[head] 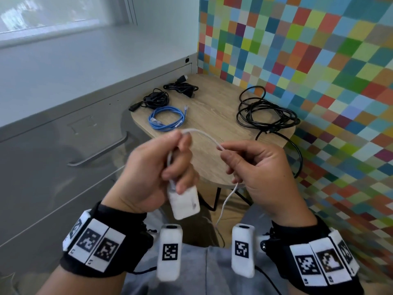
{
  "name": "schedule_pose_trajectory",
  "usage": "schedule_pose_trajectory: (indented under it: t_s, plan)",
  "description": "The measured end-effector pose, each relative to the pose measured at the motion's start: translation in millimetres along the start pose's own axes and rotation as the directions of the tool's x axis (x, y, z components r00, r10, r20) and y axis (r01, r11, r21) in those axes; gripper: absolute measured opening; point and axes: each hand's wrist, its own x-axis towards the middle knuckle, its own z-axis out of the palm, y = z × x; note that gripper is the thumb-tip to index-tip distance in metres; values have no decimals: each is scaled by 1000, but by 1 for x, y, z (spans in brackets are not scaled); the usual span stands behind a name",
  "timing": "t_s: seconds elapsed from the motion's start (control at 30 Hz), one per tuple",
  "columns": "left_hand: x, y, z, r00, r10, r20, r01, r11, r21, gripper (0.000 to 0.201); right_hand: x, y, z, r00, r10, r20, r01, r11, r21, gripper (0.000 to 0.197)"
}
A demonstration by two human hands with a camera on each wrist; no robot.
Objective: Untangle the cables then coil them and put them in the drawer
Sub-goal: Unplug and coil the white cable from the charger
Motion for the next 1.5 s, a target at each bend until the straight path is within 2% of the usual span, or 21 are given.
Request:
schedule_pose_trajectory:
  t_s: [0.07, 0.13, 0.2, 0.27, 0.33, 0.4, 0.47, 0.57, 0.6, 0.77, 0.9, 0.93, 0.97, 1.03, 1.1, 1.17, 1.33, 1.43, 1.5]
  plan:
    - [-1, 14, -7, 992, 116, -44, -120, 986, -115, 30, 2, 6, -5, 999, 34, -22, -33, 999, 11, 18]
    - [-5, 27, -13, 968, 222, -119, -236, 964, -126, 33, 2, 10, -9, 998, 64, -23, -65, 998, -16, 14]
    - [-8, 35, -13, 932, 291, -217, -307, 950, -46, 34, 2, 14, -9, 996, 89, -13, -90, 990, -108, 19]
    - [-9, 34, -8, 894, 328, -304, -319, 944, 80, 33, 1, 14, -6, 994, 102, 24, -92, 960, -265, 18]
    - [-5, 27, -2, 875, 380, -300, -296, 910, 288, 32, -1, 13, 1, 987, 137, 87, -89, 906, -413, 15]
    - [-1, 15, 4, 883, 412, -224, -235, 802, 548, 31, -3, 9, 10, 977, 145, 158, -29, 820, -571, 18]
    - [1, 4, 8, 907, 391, -155, -148, 642, 753, 29, -5, 4, 17, 963, 125, 237, 60, 761, -646, 24]
    - [2, -7, 11, 928, 366, -66, -71, 348, 935, 24, -7, -4, 22, 944, 73, 323, 156, 762, -628, 27]
    - [2, -9, 10, 933, 357, -55, -56, 293, 955, 24, -8, -5, 22, 944, 41, 326, 170, 788, -592, 24]
    - [0, -8, 7, 949, 316, -25, -11, 114, 993, 28, -10, -12, 16, 972, -54, 231, 143, 910, -389, 16]
    - [0, -7, 7, 965, 262, -20, -8, 105, 994, 31, -10, -15, 11, 982, -71, 174, 126, 935, -330, 9]
    - [0, -6, 6, 970, 243, -28, -1, 117, 993, 32, -9, -16, 8, 986, -57, 153, 104, 943, -315, 9]
    - [0, -6, 4, 975, 214, -53, 15, 175, 984, 33, -8, -17, 4, 989, -43, 143, 85, 949, -305, 10]
    - [-1, -1, -2, 986, 97, -133, 78, 432, 898, 37, -6, -19, -6, 990, -29, 135, 67, 956, -286, 15]
    - [-3, 5, -5, 988, -46, -149, 139, 686, 714, 42, -5, -21, -14, 995, -25, 97, 50, 962, -268, 15]
    - [-6, 9, -6, 987, -101, -124, 153, 822, 548, 40, -4, -20, -20, 999, -29, 41, 39, 963, -266, 11]
    - [-10, 16, -9, 997, -71, -16, 73, 981, 178, 28, 1, -10, -22, 998, 4, -60, -18, 971, -239, 12]
    - [-9, 18, -5, 1000, 15, 0, -15, 1000, -10, 25, 1, -2, -14, 992, 103, -69, -115, 974, -193, 16]
    - [-6, 15, 3, 995, 86, -58, -87, 996, -17, 23, 1, 2, -6, 987, 158, -27, -160, 958, -238, 17]
